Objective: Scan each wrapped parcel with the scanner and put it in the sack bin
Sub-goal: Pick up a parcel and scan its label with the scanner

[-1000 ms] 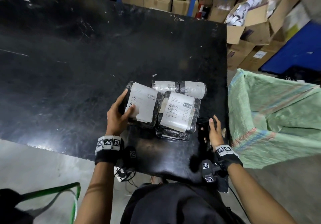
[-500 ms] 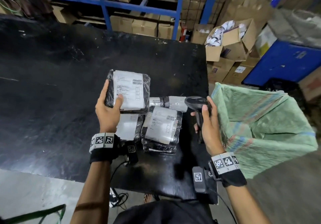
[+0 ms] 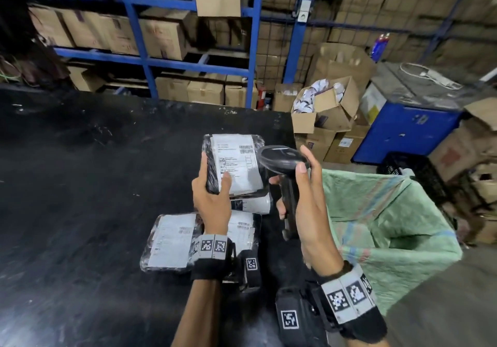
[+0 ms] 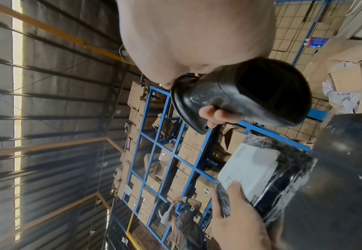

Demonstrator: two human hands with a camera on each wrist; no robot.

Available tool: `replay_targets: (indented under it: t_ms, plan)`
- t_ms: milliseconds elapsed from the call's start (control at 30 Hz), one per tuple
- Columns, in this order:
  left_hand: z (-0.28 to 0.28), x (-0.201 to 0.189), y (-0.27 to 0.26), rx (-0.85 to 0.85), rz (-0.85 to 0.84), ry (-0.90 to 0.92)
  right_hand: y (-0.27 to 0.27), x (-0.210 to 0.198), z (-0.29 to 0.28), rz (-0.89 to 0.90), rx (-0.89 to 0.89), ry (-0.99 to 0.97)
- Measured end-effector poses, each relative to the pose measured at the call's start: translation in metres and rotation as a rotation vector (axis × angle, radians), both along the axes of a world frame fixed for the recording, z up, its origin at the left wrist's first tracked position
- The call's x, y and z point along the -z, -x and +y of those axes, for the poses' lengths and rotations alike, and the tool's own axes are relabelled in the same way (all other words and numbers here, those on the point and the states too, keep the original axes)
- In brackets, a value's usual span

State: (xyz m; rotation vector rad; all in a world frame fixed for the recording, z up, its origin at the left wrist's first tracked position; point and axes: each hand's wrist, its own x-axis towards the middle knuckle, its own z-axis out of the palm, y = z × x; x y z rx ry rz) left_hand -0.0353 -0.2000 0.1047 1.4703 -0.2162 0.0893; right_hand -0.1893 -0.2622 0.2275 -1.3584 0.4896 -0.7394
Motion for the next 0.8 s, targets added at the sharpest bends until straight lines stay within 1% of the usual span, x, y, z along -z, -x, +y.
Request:
replay_targets:
  t_ms: [167, 367, 800]
  plan:
    - [-0.014, -0.002, 0.02, 0.017, -0.01, -0.053, 0.004, -0.001, -0.002, 0.022, 0.007, -0.003]
    - [-0.023, 0.0, 0.035, 0.058, -0.009, -0.035, 0.002, 0.003, -0.002, 0.062, 0.02, 0.006]
    - [-0.018, -0.002, 0.032, 0.085, 0.022, -0.02, -0.009, 0.009, -0.001, 0.054, 0.057, -0.004]
